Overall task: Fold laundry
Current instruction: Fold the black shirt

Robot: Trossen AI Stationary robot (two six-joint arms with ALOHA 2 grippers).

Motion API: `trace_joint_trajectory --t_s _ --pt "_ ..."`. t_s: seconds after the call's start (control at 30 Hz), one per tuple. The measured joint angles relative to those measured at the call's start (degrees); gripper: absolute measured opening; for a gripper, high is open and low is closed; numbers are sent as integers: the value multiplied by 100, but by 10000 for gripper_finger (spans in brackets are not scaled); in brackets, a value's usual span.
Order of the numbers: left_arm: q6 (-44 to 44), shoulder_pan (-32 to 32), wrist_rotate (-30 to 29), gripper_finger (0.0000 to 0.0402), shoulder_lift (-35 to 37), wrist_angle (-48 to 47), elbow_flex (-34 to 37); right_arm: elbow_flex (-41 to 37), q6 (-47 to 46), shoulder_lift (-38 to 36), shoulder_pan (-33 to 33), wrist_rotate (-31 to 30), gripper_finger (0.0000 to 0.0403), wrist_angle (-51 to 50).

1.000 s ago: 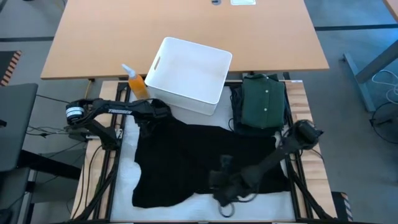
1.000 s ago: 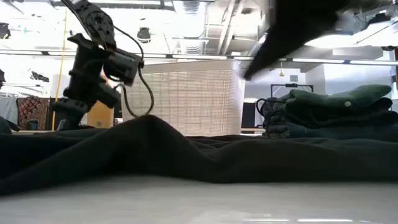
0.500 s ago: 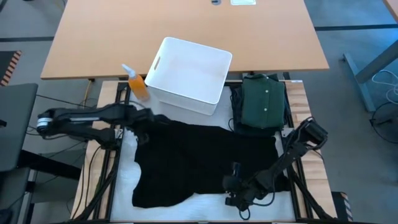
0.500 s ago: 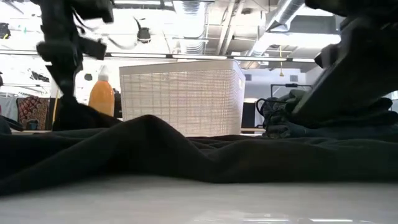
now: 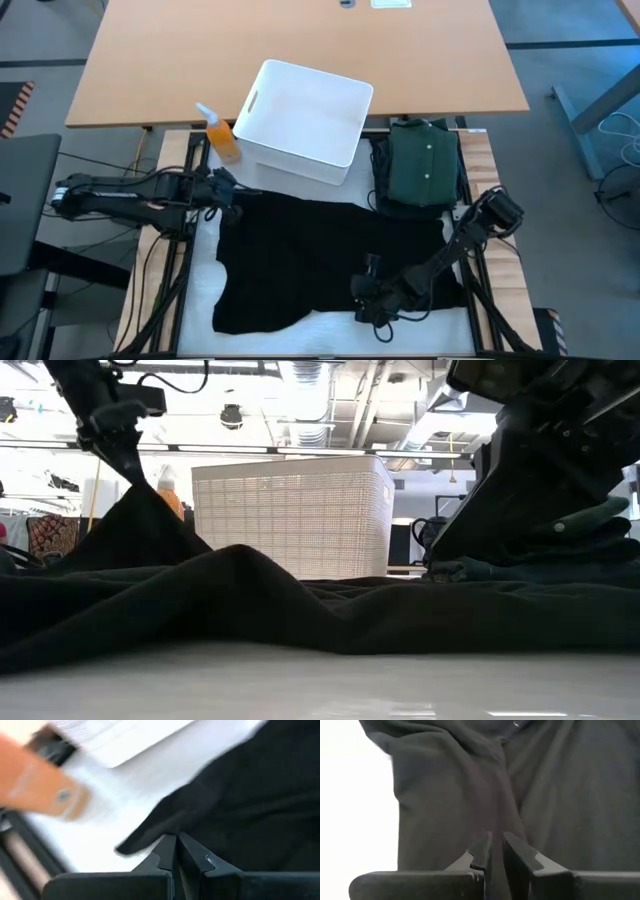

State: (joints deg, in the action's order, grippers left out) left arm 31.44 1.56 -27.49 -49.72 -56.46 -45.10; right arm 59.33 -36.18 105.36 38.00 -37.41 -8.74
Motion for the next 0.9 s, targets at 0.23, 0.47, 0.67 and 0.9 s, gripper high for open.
trace_joint_trajectory --t_s 0.23,0.47,0.67,0.9 --pt "166 203 66 17 -169 -110 0 0 5 2 74 18 70 210" --pt "411 826 930 84 -179 -802 -118 0 -72 2 85 16 70 204" --pt "-125 1468 1279 129 -201 -1310 -877 0 -130 4 41 16 70 202" --pt "287 789 3478 137 -201 478 -519 0 -136 4 63 18 70 204"
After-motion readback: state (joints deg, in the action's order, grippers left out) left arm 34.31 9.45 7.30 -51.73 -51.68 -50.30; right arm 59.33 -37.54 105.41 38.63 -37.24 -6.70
